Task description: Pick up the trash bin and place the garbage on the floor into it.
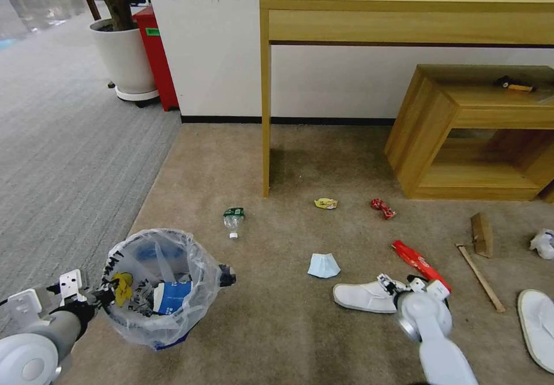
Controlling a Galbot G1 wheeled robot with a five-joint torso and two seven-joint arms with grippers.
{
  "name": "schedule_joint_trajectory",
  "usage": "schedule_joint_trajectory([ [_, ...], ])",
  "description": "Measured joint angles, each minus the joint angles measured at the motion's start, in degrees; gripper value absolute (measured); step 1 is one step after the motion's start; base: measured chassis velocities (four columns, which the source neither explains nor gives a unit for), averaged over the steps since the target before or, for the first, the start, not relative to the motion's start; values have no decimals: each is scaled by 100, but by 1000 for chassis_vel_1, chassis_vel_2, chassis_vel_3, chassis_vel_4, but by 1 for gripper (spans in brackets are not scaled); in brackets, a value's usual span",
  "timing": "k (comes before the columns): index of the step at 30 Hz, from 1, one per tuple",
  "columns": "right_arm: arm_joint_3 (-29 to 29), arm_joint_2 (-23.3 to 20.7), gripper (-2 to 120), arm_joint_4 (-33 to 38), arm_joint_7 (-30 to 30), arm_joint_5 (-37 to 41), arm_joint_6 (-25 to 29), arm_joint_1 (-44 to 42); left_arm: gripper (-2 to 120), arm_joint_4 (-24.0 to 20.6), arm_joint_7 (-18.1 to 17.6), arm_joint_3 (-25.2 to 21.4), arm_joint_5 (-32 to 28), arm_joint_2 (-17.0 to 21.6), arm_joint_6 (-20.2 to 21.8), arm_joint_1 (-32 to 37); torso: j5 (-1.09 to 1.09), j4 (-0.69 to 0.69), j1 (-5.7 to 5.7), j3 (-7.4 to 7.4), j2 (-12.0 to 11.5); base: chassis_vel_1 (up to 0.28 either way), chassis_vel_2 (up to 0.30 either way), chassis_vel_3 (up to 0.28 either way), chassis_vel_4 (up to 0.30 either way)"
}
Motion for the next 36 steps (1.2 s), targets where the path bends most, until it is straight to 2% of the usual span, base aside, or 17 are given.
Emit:
schedule_joint_trajectory([
  [7,-81,44,99,-341,580,509,12,340,0,-16,4,-15,3,0,0,2,0,-1,0,0,0,0,0,0,0],
  [12,-82,47,92,-442,614,529,41,386,0,-6,15,-20,20,-8,0,12,0,-2,0,0,0,0,0,0,0],
  [14,-71,45,81,-516,608,542,41,403,0,-1,25,-7,41,-11,0,16,1,-2,0,0,0,0,0,0,0],
  [16,-64,44,78,-543,596,537,44,408,0,-1,32,-5,44,-10,0,17,1,-1,0,0,0,0,0,0,0],
  [18,-47,40,65,-602,557,516,59,423,0,-1,46,-3,46,1,0,20,1,-1,0,0,0,0,0,0,0],
  [20,-42,39,63,-617,549,512,67,428,0,-1,48,-3,47,6,0,21,1,-1,0,0,0,0,0,0,0],
  [22,-25,36,52,-658,524,488,87,441,0,-2,79,0,59,15,0,33,1,-2,0,-1,0,0,0,0,0],
  [30,27,20,46,-755,441,483,95,478,0,-8,143,-17,85,21,0,59,1,-1,0,-1,0,0,0,0,0],
  [33,42,25,41,-813,393,481,97,482,0,-7,159,-31,88,29,0,59,1,-1,0,-1,0,0,0,0,0],
  [35,55,33,32,-875,359,477,109,492,0,-5,174,-32,91,33,0,55,0,-1,0,-1,0,0,0,0,0],
  [36,55,33,32,-875,359,477,109,492,0,-5,174,-32,91,33,0,55,0,-1,0,-1,0,0,0,0,0],
])
